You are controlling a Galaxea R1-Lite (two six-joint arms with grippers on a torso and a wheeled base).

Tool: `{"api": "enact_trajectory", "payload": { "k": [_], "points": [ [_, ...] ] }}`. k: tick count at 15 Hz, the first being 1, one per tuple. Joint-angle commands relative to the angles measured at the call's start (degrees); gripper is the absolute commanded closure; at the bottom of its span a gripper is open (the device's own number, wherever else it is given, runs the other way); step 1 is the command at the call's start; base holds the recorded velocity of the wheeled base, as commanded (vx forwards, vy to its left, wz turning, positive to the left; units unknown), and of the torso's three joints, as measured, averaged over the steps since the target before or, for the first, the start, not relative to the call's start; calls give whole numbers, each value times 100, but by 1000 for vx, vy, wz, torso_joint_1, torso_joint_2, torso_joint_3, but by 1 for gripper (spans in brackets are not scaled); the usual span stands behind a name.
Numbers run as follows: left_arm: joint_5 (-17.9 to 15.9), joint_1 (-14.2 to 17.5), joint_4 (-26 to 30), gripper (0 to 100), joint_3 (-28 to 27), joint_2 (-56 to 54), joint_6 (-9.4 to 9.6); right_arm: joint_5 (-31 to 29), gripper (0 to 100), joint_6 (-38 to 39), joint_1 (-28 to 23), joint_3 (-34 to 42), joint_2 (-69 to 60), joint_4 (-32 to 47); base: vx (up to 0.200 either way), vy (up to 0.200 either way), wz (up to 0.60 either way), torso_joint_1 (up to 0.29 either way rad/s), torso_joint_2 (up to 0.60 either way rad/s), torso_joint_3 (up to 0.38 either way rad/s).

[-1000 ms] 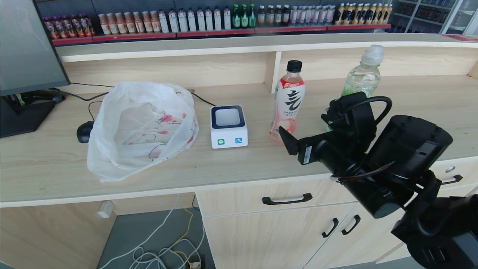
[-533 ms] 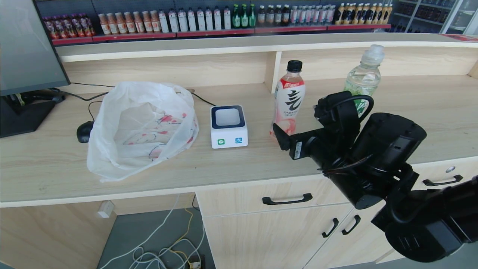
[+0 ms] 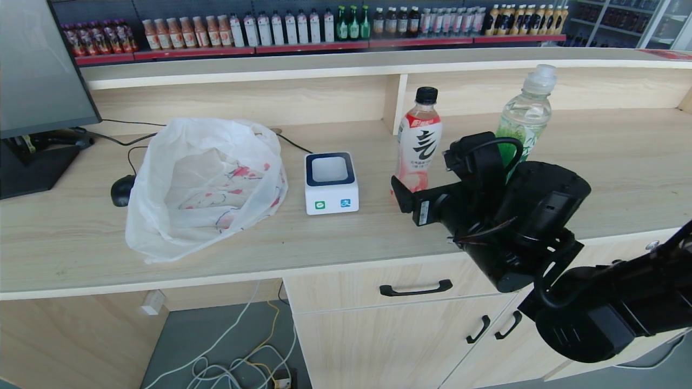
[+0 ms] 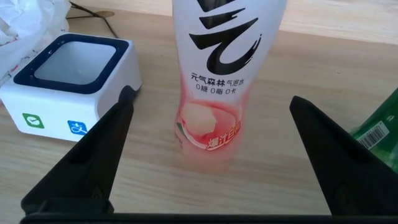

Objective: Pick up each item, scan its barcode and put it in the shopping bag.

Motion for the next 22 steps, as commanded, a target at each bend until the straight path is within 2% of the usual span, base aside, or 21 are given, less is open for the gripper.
{"api": "enact_trajectory", "payload": {
  "k": [1,22],
  "points": [
    [0,0,-1,0,0,-2,2,1,0,-22,-166,-52,51,-11,0,0,0,0,0,0],
    [0,0,-1,0,0,-2,2,18,0,-180,-289,-1291,859,7,0,0,0,0,0,0]
  ]
}}
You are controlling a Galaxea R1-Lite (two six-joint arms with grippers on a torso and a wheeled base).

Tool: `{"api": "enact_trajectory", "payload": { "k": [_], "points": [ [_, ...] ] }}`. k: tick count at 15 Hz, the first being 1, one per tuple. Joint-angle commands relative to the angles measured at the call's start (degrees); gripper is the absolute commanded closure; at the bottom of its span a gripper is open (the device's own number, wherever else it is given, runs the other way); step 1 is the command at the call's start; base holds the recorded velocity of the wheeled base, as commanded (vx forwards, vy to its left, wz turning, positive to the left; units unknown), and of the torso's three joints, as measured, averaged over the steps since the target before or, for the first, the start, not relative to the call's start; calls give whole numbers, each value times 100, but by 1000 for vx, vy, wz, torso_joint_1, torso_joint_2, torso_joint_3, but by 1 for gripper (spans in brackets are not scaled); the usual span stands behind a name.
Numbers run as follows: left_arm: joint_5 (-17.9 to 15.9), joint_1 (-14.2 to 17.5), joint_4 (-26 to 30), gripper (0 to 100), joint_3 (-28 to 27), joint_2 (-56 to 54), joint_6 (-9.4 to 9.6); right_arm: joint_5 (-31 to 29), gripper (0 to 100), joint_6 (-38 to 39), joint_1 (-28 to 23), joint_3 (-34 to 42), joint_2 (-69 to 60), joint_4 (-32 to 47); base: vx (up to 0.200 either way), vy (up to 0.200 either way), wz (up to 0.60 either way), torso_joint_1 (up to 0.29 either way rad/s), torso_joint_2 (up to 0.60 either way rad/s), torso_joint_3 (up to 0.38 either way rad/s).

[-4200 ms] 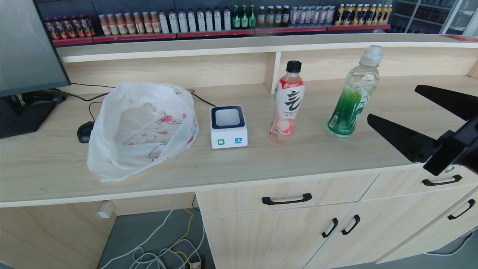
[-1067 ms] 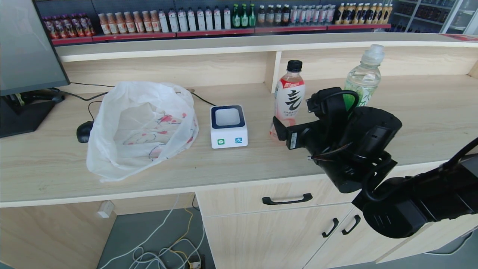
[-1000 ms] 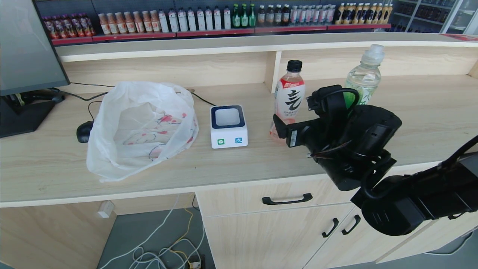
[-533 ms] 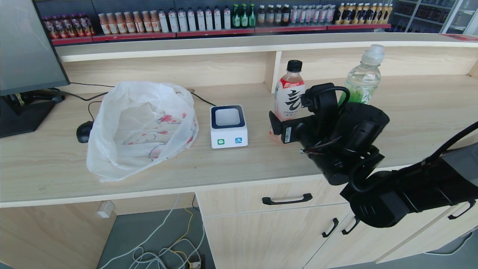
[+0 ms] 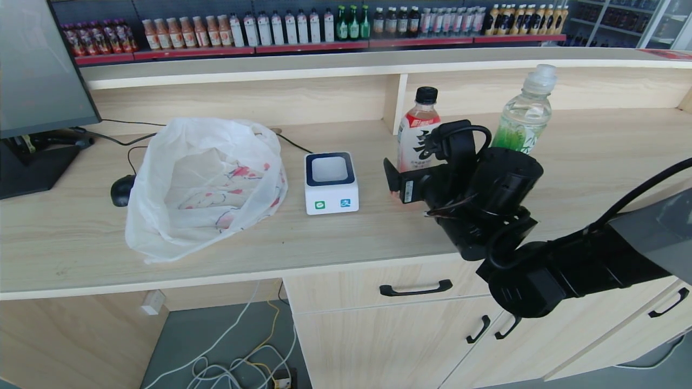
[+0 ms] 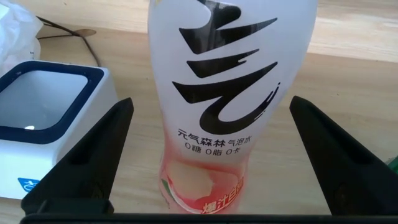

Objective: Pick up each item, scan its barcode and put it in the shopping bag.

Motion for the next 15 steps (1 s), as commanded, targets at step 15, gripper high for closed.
{"api": "enact_trajectory", "payload": {
  "k": [15],
  "points": [
    [0,0,1,0,0,-2,2,45,0,-14,-125,-678,373,51,0,0,0,0,0,0]
  ]
}}
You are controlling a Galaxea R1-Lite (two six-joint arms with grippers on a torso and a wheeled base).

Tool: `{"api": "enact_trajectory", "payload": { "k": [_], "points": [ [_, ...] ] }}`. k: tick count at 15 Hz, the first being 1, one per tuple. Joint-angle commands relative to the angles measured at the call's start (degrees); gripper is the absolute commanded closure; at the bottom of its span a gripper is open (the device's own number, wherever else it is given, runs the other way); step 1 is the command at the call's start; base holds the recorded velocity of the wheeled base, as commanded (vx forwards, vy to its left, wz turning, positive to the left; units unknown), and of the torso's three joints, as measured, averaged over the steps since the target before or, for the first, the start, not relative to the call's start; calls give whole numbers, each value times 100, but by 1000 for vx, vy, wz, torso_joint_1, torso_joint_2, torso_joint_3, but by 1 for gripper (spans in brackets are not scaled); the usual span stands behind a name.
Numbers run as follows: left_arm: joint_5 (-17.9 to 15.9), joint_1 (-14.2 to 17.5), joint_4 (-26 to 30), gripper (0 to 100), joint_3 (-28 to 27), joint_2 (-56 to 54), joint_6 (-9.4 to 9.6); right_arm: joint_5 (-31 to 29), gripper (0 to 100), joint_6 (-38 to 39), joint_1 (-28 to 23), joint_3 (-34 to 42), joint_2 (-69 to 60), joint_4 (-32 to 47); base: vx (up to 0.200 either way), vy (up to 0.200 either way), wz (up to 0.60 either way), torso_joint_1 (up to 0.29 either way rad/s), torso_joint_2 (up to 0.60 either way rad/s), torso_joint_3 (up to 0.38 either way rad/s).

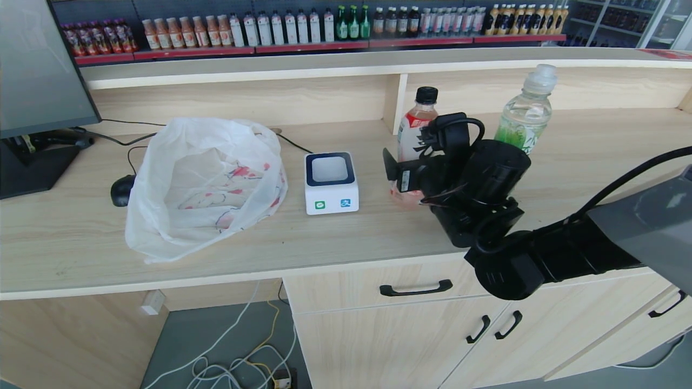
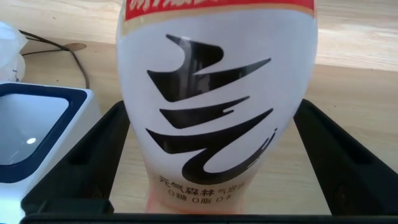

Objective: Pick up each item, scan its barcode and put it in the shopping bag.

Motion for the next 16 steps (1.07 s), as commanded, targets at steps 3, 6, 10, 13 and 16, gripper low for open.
{"api": "enact_trajectory", "payload": {
  "k": [3,6,10,13,16],
  "points": [
    [0,0,-1,0,0,-2,0,-1,0,19,-1,-135,123,-6,0,0,0,0,0,0],
    [0,0,-1,0,0,-2,0,-1,0,19,-1,-205,184,-6,0,0,0,0,0,0],
    [0,0,-1,0,0,-2,0,-1,0,45,-1,-258,184,-6,0,0,0,0,0,0],
    [0,0,-1,0,0,-2,0,-1,100,45,-1,-249,184,-6,0,0,0,0,0,0],
    [0,0,-1,0,0,6,0,-1,100,72,-1,-249,176,-24,0,0,0,0,0,0]
  ]
}}
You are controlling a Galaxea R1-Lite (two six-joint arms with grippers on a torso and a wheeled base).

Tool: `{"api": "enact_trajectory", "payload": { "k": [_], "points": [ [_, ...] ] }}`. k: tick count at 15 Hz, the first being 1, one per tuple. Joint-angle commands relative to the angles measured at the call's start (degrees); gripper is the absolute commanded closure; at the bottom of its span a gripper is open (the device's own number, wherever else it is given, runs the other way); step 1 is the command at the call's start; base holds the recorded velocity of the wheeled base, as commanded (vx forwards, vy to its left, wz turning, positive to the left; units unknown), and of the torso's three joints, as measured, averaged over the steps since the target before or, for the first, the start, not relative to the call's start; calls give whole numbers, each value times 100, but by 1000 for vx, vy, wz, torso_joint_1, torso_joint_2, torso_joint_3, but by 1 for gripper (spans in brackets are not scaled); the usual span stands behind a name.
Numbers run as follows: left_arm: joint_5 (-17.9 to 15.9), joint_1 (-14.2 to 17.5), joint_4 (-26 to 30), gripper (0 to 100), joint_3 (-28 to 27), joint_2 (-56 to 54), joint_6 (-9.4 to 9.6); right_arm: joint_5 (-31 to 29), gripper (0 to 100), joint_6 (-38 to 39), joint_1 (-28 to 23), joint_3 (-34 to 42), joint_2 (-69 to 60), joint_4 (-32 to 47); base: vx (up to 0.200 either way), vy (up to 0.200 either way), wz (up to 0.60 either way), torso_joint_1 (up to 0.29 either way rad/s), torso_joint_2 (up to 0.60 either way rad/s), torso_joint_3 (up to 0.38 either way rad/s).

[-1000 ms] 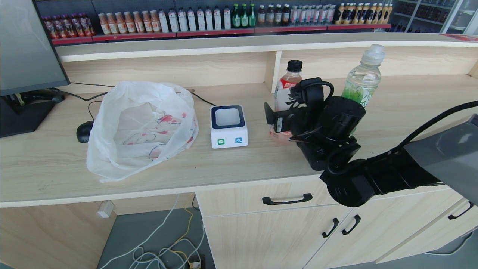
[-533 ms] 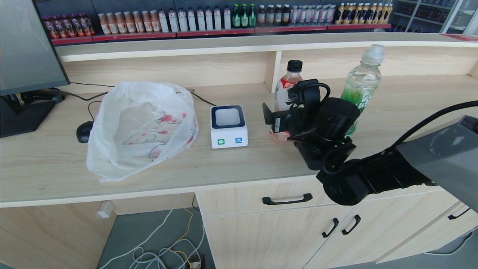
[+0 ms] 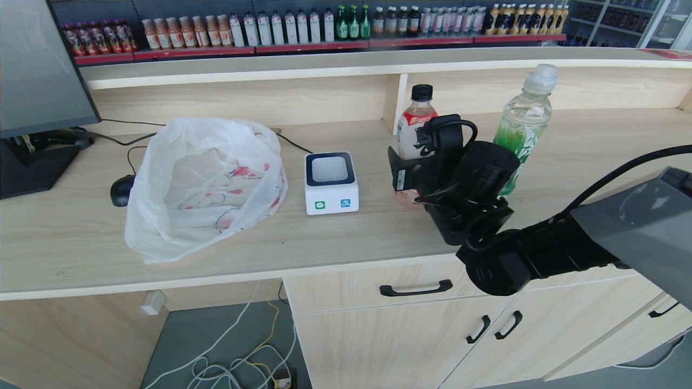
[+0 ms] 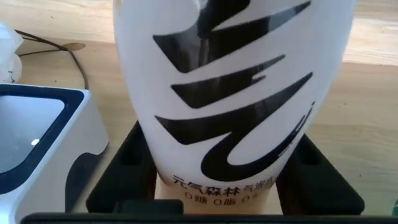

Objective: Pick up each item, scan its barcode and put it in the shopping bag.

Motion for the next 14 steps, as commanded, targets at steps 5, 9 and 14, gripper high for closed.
{"api": "enact_trajectory", "payload": {
  "k": [5,9,14],
  "points": [
    [0,0,-1,0,0,6,-9,-1,100,71,5,5,-61,-15,0,0,0,0,0,0],
    [0,0,-1,0,0,-2,0,-1,100,71,49,13,-131,-15,0,0,0,0,0,0],
    [0,0,-1,0,0,-2,0,-10,100,71,102,242,-518,-15,0,0,0,0,0,0]
  ]
}}
